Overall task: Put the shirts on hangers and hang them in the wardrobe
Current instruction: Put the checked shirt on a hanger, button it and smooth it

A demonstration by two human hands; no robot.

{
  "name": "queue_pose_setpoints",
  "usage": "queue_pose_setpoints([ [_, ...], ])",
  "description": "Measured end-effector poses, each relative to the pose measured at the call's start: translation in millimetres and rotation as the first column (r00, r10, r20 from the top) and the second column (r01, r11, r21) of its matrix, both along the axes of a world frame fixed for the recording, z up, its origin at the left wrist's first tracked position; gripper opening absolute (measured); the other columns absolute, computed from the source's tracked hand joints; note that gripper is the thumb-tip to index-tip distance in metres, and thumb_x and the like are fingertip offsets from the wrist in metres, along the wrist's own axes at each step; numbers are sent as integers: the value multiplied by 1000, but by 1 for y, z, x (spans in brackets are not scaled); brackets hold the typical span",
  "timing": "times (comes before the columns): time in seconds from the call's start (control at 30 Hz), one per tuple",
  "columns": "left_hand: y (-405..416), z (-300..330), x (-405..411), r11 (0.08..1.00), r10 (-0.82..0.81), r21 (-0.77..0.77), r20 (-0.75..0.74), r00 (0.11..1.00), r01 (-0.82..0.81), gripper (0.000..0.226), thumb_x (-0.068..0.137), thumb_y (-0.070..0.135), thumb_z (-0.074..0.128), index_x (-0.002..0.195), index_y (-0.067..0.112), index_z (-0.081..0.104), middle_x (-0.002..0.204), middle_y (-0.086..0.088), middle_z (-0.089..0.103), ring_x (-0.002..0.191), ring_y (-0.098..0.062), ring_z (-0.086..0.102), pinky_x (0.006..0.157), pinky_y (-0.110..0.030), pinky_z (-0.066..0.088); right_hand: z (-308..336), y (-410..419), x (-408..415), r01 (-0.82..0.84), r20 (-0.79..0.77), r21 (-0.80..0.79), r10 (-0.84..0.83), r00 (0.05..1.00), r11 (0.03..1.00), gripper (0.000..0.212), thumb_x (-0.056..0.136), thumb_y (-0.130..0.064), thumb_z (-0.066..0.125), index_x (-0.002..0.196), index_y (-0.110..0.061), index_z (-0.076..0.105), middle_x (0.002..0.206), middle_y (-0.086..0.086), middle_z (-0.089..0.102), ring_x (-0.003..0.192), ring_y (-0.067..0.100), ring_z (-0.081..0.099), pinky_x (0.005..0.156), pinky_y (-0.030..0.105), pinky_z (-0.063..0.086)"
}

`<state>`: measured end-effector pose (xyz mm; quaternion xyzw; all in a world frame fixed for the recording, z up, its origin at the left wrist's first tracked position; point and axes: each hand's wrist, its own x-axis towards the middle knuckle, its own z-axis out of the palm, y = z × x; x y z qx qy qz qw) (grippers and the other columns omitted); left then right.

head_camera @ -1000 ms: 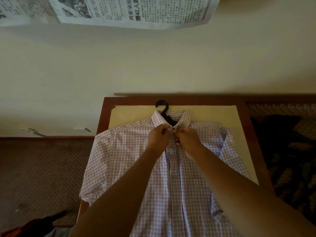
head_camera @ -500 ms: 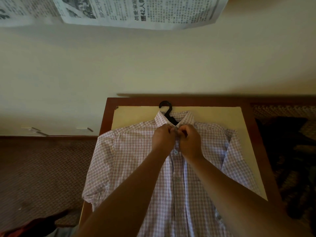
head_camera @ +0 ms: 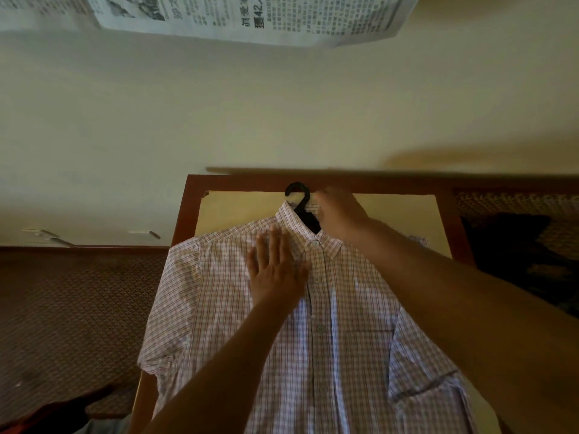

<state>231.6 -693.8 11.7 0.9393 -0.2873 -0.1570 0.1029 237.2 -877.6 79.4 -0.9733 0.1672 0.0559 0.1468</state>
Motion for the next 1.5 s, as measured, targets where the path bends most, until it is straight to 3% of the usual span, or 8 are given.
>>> queue_pose_setpoints([
  [0.13,6,-4,-5,1000,7,13,49,999,-7,77,92,66,4,145,20,-28,153,-2,-34,140,-24,-33,114,-43,-19,-3,3,7,-238,-330,-62,205,922,969,52,89,-15,60,137,-16,39,110,13,58,92,28,59,71,37,49],
  [0.33,10,-6,-8,1000,15,10,72,997,-16,77,94,65,6,149,18,-21,155,-3,-30,142,-23,-29,114,-45,-18,-3,4,7,-354,-283,-97,315,906,930,79,93,-12,52,153,-32,5,85,4,55,63,16,50,52,27,34],
  [0.47,11,-6,-8,1000,5,29,57,998,-7,76,93,64,4,148,19,-24,154,-3,-33,141,-23,-32,114,-46,-18,4,-5,11,-389,-342,-249,295,892,887,74,93,-18,51,152,-37,10,104,2,57,92,23,54,81,38,36],
  [0.6,11,-6,-8,999,9,42,46,999,-11,75,93,64,3,146,20,-27,152,-3,-34,141,-24,-30,114,-46,-18,4,-11,12,-287,-387,-336,146,910,897,67,92,-18,55,149,-33,22,134,2,55,126,30,41,98,47,31],
  [0.87,9,5,-7,999,36,-5,-78,996,-36,70,93,62,-2,146,21,-25,155,-2,-29,140,-21,-31,116,-45,-15,2,-11,-25,65,-20,-48,-66,998,997,44,95,-18,51,139,-24,43,126,9,56,121,30,48,97,42,39],
  [1.1,-10,23,-41,944,-331,-11,21,944,331,64,96,52,4,148,22,-20,151,-3,-34,138,-25,-34,110,-46,-23,-12,36,-159,684,-26,27,-684,729,729,49,95,-30,50,137,-8,41,140,18,42,125,34,43,100,46,39],
  [1.3,-37,6,-32,900,-426,99,6,905,424,66,98,54,14,150,25,-16,157,-1,-26,143,-25,-25,116,-49,-12,-42,52,-201,613,-216,24,-595,774,789,59,98,-39,43,150,-22,22,160,10,9,147,30,8,114,51,19],
  [1.5,-46,21,-54,938,-338,103,42,940,332,66,99,53,16,151,25,-13,157,-3,-25,143,-27,-25,115,-50,-15,-39,21,-221,558,-83,20,-555,828,829,59,98,-34,46,149,-15,25,157,10,20,145,28,20,116,41,26],
])
